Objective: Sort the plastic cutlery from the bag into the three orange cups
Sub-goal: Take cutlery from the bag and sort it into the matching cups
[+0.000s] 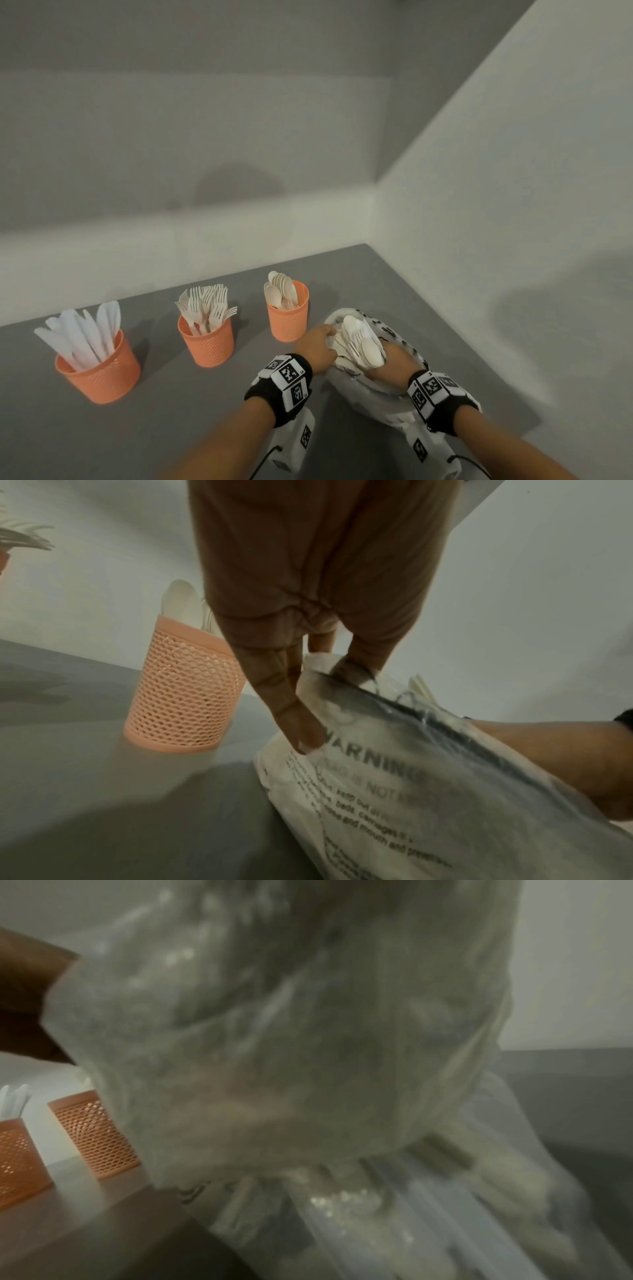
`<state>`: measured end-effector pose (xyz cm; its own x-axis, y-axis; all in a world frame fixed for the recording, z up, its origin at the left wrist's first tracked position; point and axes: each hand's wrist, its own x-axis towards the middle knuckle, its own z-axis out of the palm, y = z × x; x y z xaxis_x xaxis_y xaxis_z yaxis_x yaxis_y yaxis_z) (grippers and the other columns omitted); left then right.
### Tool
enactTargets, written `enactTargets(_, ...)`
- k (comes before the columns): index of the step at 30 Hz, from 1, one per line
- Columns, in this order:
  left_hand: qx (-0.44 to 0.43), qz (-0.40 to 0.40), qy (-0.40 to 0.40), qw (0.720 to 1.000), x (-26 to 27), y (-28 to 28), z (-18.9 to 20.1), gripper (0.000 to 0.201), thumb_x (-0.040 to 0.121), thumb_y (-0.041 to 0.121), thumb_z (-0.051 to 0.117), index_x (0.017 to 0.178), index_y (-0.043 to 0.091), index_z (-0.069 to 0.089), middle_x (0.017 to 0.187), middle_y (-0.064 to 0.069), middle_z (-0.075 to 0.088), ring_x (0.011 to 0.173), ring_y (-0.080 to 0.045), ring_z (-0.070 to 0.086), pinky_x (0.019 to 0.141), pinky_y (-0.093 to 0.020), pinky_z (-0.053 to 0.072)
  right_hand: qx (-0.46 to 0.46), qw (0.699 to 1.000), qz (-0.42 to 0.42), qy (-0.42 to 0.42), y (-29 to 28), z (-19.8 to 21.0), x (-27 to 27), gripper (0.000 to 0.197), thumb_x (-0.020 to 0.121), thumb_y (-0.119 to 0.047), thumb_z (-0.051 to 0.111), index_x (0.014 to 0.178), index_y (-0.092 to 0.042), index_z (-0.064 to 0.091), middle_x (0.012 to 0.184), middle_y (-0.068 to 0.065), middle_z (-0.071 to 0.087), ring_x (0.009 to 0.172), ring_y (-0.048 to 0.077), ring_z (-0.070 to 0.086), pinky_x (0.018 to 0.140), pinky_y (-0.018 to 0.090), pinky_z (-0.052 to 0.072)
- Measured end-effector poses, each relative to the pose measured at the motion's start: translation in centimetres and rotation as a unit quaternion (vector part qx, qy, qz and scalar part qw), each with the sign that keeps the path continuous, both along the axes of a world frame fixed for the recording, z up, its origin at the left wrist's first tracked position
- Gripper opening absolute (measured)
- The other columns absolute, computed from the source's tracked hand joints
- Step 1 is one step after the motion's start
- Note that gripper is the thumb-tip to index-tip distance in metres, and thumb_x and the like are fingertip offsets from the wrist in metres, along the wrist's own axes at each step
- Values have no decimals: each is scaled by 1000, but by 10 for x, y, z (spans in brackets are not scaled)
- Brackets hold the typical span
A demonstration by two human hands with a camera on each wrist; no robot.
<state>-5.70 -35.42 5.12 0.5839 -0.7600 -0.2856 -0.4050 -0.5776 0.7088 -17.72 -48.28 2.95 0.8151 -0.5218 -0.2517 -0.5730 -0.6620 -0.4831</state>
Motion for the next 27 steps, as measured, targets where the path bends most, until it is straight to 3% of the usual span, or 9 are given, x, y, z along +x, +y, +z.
enactTargets(4,-11,0,22,1000,-1,-3,0,48,86,9,48,134,13,43,135,-12,48,117,-32,53,100,-43,46,-5,1000,21,7,1,6,-2,42,81,-30,64,119,-18,54,120,3,61,108,20,57,95,29,46)
enactTargets(8,-9,-14,31,999,-1,-4,-2,47,86,10,48,132,14,44,129,-14,52,112,-34,57,97,-45,47,-16,1000,15,10,1,6,-6,34,86,-35,59,116,-19,57,116,2,63,105,18,59,89,25,45)
enactTargets(13,0,-18,44,999,0,-7,-4,47,86,12,48,133,16,43,129,-13,51,108,-32,60,94,-43,51,-13,1000,2,16,-3,4,-7,26,81,-31,63,105,-22,58,105,-1,66,87,14,53,75,20,38)
enactTargets(15,-1,-18,46,999,-2,-8,-4,47,87,12,48,133,16,42,128,-14,52,109,-33,59,94,-43,50,2,1000,-15,18,-8,5,-9,19,76,-28,69,88,-27,54,88,-5,60,88,16,54,74,22,38)
enactTargets(18,-9,-16,49,999,-3,-9,-4,46,86,12,49,132,16,43,129,-15,53,109,-33,59,94,-44,50,12,999,-44,9,-12,9,-12,29,67,-25,72,87,-25,51,88,-2,58,91,21,58,76,27,45)
enactTargets(20,-15,-18,52,998,-4,-11,-5,46,87,11,49,132,16,44,128,-16,53,109,-33,59,94,-44,51,44,996,-60,-44,-11,16,-12,22,69,-16,69,82,-23,52,87,2,61,84,20,59,73,27,48)
enactTargets(23,-25,-22,61,998,-7,-12,-4,43,91,15,48,133,15,45,128,-15,54,113,-32,57,98,-40,47,127,974,-86,-166,-4,40,-7,21,81,0,61,75,-18,51,71,-3,56,66,9,53,57,10,43)
enactTargets(25,-54,-19,55,997,-8,-11,1,37,95,21,47,130,12,49,129,-10,54,120,-26,52,103,-32,40,175,949,-113,-238,1,63,2,12,84,1,58,80,-10,55,67,0,56,61,8,53,54,10,44)
enactTargets(27,-110,25,72,991,-5,-4,11,25,97,25,43,111,12,58,107,-4,62,105,-22,56,93,-29,40,224,916,-135,-305,9,87,17,13,86,0,57,76,-8,56,62,3,55,53,8,55,51,12,46)
